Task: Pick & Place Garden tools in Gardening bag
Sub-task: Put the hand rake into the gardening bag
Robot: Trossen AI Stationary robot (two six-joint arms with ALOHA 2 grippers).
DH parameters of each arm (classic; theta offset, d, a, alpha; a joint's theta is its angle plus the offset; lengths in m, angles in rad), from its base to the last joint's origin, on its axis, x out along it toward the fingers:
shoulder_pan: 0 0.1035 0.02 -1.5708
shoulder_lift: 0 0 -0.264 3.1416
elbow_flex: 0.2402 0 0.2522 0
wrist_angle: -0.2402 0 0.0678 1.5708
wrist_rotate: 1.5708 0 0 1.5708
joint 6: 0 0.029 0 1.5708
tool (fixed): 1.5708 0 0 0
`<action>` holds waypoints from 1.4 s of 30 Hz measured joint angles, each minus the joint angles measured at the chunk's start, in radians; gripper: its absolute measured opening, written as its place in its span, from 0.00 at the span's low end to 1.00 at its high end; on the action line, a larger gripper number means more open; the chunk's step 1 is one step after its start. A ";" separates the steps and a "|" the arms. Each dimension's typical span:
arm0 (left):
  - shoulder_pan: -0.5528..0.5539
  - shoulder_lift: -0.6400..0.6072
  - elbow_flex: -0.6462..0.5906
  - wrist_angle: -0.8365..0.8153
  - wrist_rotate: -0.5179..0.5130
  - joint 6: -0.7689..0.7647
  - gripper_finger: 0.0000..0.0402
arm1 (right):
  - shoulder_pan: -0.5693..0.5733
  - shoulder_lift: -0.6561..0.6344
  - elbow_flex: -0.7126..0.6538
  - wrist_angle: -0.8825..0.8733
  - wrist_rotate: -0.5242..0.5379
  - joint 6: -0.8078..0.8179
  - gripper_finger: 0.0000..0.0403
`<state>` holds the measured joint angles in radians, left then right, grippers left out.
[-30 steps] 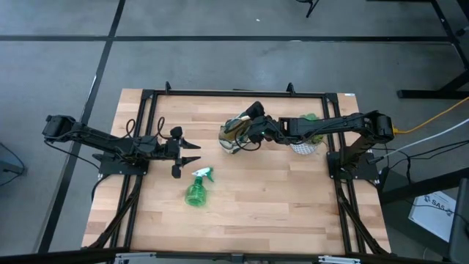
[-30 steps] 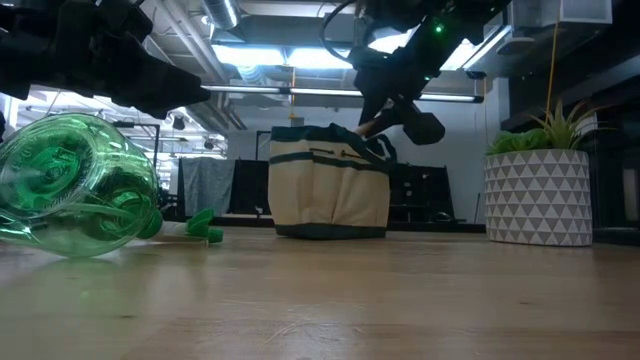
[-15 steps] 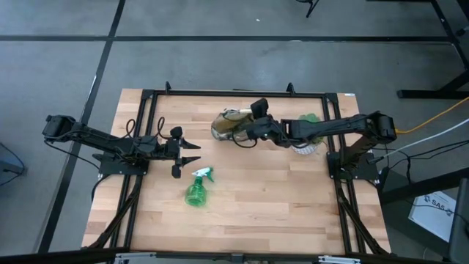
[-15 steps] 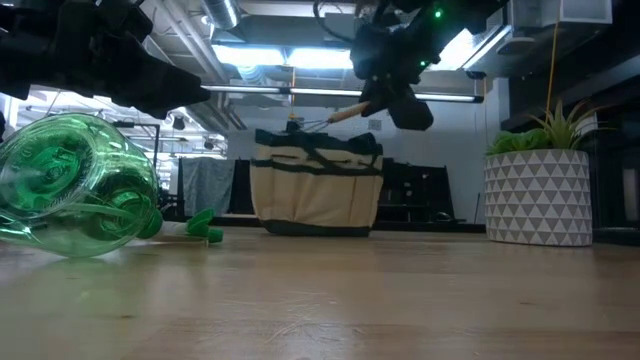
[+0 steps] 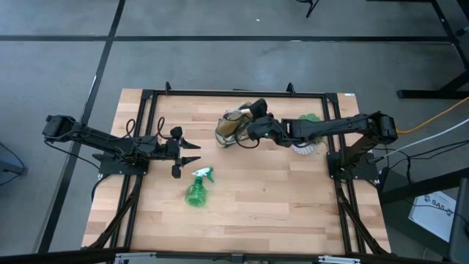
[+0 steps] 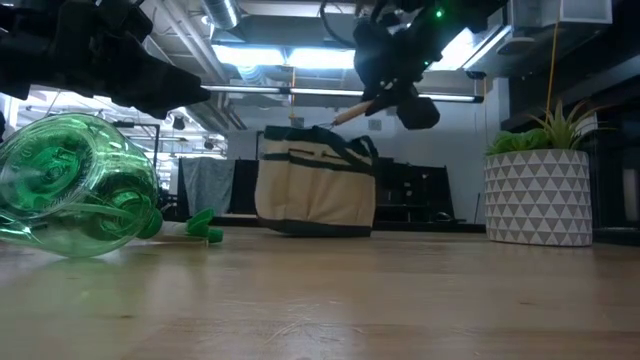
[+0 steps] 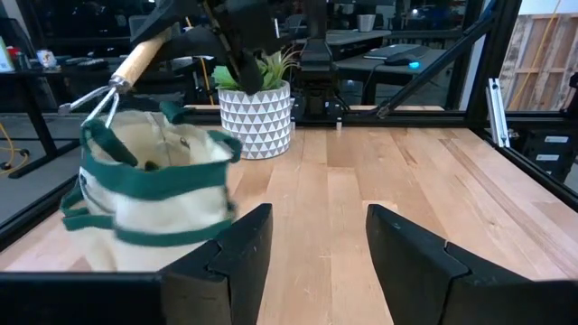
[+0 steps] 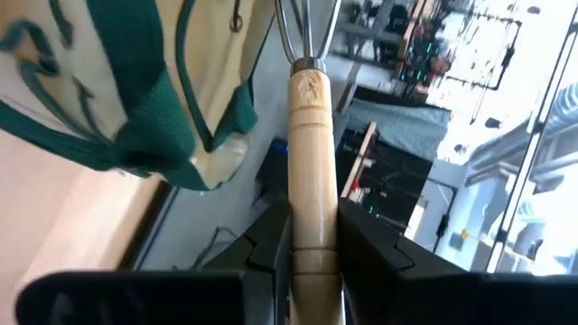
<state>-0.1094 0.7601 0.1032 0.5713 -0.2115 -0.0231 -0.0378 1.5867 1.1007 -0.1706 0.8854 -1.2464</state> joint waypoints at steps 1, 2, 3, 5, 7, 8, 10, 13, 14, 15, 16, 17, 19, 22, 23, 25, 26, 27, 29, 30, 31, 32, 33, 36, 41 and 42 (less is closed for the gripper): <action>0.000 0.000 0.000 0.000 0.000 0.000 0.44 | -0.005 0.000 0.000 -0.012 0.003 -0.004 0.19; 0.000 0.000 0.000 0.000 0.000 0.000 0.44 | -0.009 0.000 0.000 -0.027 0.004 -0.007 0.19; 0.000 0.000 0.000 0.000 0.000 0.000 0.44 | -0.013 0.000 0.000 -0.046 0.005 -0.007 0.20; 0.000 0.000 0.000 0.000 0.000 0.000 0.44 | -0.022 0.000 0.000 -0.086 0.004 0.008 0.20; 0.000 0.000 0.000 0.000 0.000 0.000 0.44 | -0.030 0.000 0.000 -0.125 0.005 0.048 0.20; 0.000 0.000 0.000 0.000 0.000 0.000 0.44 | -0.034 0.000 0.000 -0.141 0.005 0.066 0.20; 0.000 0.000 0.000 0.000 0.000 0.000 0.44 | -0.039 0.000 0.000 -0.149 0.006 0.097 0.20; 0.000 0.000 0.000 0.000 0.000 0.000 0.44 | -0.043 0.001 0.000 -0.114 0.072 0.110 0.20; 0.000 0.000 0.000 0.000 0.000 0.000 0.44 | -0.045 0.001 0.000 -0.100 0.099 0.110 0.20; 0.000 0.000 0.000 0.000 0.000 0.000 0.44 | -0.046 0.001 0.000 -0.091 0.110 0.109 0.20; 0.000 0.000 0.000 0.000 0.000 0.000 0.44 | -0.047 0.001 0.000 -0.090 0.110 0.109 0.20; 0.000 0.000 0.000 0.000 0.000 0.000 0.44 | -0.047 0.001 0.000 -0.091 0.100 0.109 0.20; 0.000 0.000 0.000 0.000 0.000 0.000 0.44 | -0.044 0.001 0.000 -0.084 0.070 0.103 0.20; 0.000 0.000 0.000 0.000 0.000 0.000 0.44 | -0.029 0.001 0.000 -0.071 0.016 0.094 0.20; 0.000 0.000 0.000 0.000 0.000 0.000 0.44 | -0.023 0.001 0.000 -0.065 -0.006 0.094 0.20; 0.000 0.000 0.000 0.000 0.000 0.000 0.44 | -0.010 0.001 0.000 -0.044 -0.030 0.093 0.20; 0.000 0.000 0.000 0.000 0.000 0.000 0.44 | -0.002 0.001 0.000 -0.034 -0.034 0.086 0.20; 0.000 0.000 0.000 0.000 0.000 0.000 0.44 | 0.005 0.001 0.000 -0.029 -0.034 0.076 0.20; 0.000 0.000 0.000 0.000 0.000 0.000 0.44 | 0.018 0.001 0.000 -0.030 -0.054 0.056 0.20; 0.000 0.000 0.000 0.000 0.000 0.000 0.44 | 0.022 0.001 0.000 -0.033 -0.077 0.052 0.20; 0.000 0.000 0.000 0.000 0.000 0.000 0.44 | 0.026 0.001 0.000 -0.039 -0.100 0.052 0.20; 0.000 0.000 0.000 0.000 0.000 0.000 0.44 | 0.027 0.001 0.000 -0.045 -0.117 0.052 0.20; 0.000 0.000 0.000 0.000 0.000 0.000 0.44 | 0.027 0.001 0.000 -0.055 -0.132 0.053 0.20; 0.000 0.000 0.000 0.000 0.000 0.000 0.44 | 0.023 0.004 0.000 -0.095 -0.153 0.056 0.20; 0.000 0.000 0.000 0.000 0.000 0.000 0.44 | 0.019 0.005 0.000 -0.097 -0.154 0.108 0.20; 0.000 0.000 0.000 0.000 0.000 0.000 0.44 | 0.019 0.005 0.000 -0.097 -0.155 0.114 0.21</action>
<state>-0.1095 0.7601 0.1032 0.5713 -0.2115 -0.0228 -0.0189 1.5921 1.1007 -0.2676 0.7307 -1.1321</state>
